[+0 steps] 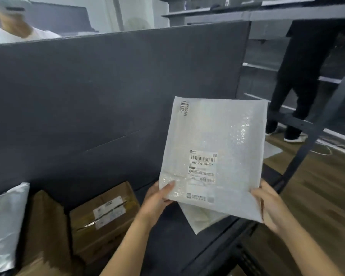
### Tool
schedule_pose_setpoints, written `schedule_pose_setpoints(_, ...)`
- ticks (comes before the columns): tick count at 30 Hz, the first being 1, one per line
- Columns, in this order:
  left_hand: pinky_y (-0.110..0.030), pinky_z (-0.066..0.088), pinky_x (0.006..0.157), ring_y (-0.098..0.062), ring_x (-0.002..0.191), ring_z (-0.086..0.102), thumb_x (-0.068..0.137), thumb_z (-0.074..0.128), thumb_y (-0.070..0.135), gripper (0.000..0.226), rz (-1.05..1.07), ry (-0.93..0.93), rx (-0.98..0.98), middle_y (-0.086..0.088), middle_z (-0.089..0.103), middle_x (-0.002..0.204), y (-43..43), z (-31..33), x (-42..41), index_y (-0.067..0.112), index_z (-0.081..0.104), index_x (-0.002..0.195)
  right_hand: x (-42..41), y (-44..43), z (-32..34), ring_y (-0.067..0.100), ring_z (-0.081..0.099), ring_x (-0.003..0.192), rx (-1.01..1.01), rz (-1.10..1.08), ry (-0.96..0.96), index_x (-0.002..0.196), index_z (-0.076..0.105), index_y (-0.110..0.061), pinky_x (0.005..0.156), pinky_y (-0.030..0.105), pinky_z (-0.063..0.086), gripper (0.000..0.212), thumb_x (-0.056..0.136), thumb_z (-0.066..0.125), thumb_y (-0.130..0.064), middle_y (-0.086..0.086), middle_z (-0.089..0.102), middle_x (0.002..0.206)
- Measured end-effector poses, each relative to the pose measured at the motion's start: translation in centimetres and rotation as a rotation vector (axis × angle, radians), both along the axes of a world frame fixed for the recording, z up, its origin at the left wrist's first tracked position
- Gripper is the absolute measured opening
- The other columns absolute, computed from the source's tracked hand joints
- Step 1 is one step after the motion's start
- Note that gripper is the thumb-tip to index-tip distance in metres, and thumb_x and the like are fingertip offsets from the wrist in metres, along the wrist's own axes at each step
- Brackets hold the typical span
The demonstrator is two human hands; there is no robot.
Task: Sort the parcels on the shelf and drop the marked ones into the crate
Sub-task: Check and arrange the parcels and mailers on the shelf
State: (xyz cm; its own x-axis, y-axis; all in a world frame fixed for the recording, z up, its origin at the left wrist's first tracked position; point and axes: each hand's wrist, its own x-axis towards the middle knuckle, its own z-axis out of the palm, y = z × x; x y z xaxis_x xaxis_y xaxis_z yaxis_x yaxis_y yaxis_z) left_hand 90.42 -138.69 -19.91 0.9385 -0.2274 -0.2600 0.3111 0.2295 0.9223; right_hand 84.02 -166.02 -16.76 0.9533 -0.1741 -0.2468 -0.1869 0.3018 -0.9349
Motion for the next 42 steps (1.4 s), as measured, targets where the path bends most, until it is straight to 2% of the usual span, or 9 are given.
schedule_pose_setpoints(8, -0.033, 0.054, 0.086, -0.022, 0.101, 0.069, 0.084, 0.066, 0.019, 0.033, 0.102, -0.007, 0.184, -0.005, 0.073, 0.110, 3.1, 0.3, -9.7, 0.014, 0.061, 0.116, -1.8, 1.0, -0.6, 0.017, 0.070, 0.096, -0.056, 0.244, -0.103, 0.118, 0.059, -0.024, 0.068, 0.024, 0.058, 0.102, 0.028, 0.089, -0.060, 0.000, 0.073, 0.107)
schedule_pose_setpoints(14, -0.035, 0.036, 0.110, -0.012, 0.132, 0.040, 0.066, 0.081, 0.048, 0.107, 0.445, -0.045, 0.481, 0.007, 0.036, 0.148, 7.8, 2.8, -13.8, 0.022, 0.020, 0.150, -0.7, 2.0, 2.9, 0.012, 0.069, 0.089, -0.432, 0.507, -0.136, 0.113, 0.059, -0.026, 0.081, 0.034, 0.056, 0.029, 0.086, 0.064, -0.015, 0.000, 0.070, 0.109)
schedule_pose_setpoints(18, -0.034, 0.025, 0.114, -0.008, 0.140, 0.020, 0.073, 0.079, 0.036, 0.100, 0.617, -0.288, 0.787, 0.010, 0.020, 0.152, 10.5, 6.1, -14.1, 0.022, 0.017, 0.150, 1.0, 3.8, 5.8, 0.006, 0.062, 0.103, -0.770, 0.826, -0.217, 0.122, 0.055, -0.029, 0.088, 0.029, 0.051, 0.035, 0.091, 0.059, -0.014, -0.014, 0.065, 0.114)
schedule_pose_setpoints(23, -0.034, 0.056, 0.088, -0.015, 0.097, 0.070, 0.078, 0.077, 0.023, 0.029, 0.191, -0.153, 0.709, 0.005, 0.074, 0.103, 12.9, 7.8, -15.7, 0.021, 0.066, 0.105, 2.1, 7.0, 8.2, 0.009, 0.066, 0.100, -0.901, 1.011, -0.302, 0.112, 0.063, -0.026, 0.089, 0.032, 0.053, 0.030, 0.087, 0.064, -0.010, -0.010, 0.070, 0.107)
schedule_pose_setpoints(27, -0.033, 0.058, 0.076, -0.019, 0.084, 0.074, 0.079, 0.075, 0.020, 0.020, 0.254, -0.110, 0.573, 0.001, 0.077, 0.092, 14.5, 7.4, -17.1, 0.018, 0.068, 0.098, 3.0, 8.5, 8.3, 0.013, 0.062, 0.102, -1.083, 0.828, -0.425, 0.107, 0.059, -0.034, 0.090, 0.037, 0.050, 0.030, 0.080, 0.071, -0.027, -0.013, 0.065, 0.106)
schedule_pose_setpoints(31, -0.038, 0.058, 0.072, -0.027, 0.084, 0.073, 0.079, 0.073, 0.025, 0.030, 0.356, -0.103, 0.443, -0.009, 0.076, 0.096, 16.4, 7.2, -17.7, 0.011, 0.065, 0.105, 2.3, 10.1, 6.9, 0.012, 0.039, 0.128, -0.611, 0.244, -0.425, 0.144, 0.030, -0.032, 0.104, 0.038, 0.035, 0.078, 0.079, 0.074, -0.028, -0.008, 0.040, 0.143)
schedule_pose_setpoints(34, -0.042, 0.057, 0.074, -0.032, 0.086, 0.071, 0.077, 0.072, 0.031, 0.039, 0.420, -0.093, 0.336, -0.014, 0.074, 0.099, 17.6, 7.2, -17.8, 0.009, 0.063, 0.108, 0.8, 11.6, 4.0, 0.024, 0.056, 0.116, -0.073, 0.491, -0.093, 0.140, 0.038, -0.026, 0.096, 0.044, 0.046, 0.095, 0.058, 0.084, -0.040, 0.007, 0.049, 0.141)
schedule_pose_setpoints(37, -0.040, 0.057, 0.072, -0.032, 0.085, 0.071, 0.079, 0.073, 0.032, 0.042, 0.394, -0.044, 0.362, -0.015, 0.074, 0.099, 18.0, 6.5, -17.9, 0.005, 0.063, 0.110, -0.7, 13.3, 1.2, 0.034, 0.071, 0.089, -0.031, 0.674, 0.055, 0.114, 0.061, -0.006, 0.065, 0.038, 0.058, 0.096, 0.029, 0.095, -0.035, 0.019, 0.071, 0.106)
schedule_pose_setpoints(42, -0.031, 0.056, 0.066, -0.024, 0.079, 0.073, 0.083, 0.071, 0.029, 0.026, 0.337, 0.129, 0.394, -0.009, 0.076, 0.093, 16.2, 3.3, -17.8, 0.010, 0.068, 0.100, -0.4, 12.1, -1.7, 0.034, 0.072, 0.083, -0.129, 0.621, 0.149, 0.108, 0.064, -0.002, 0.067, 0.042, 0.059, 0.095, 0.023, 0.097, -0.031, 0.021, 0.072, 0.098)
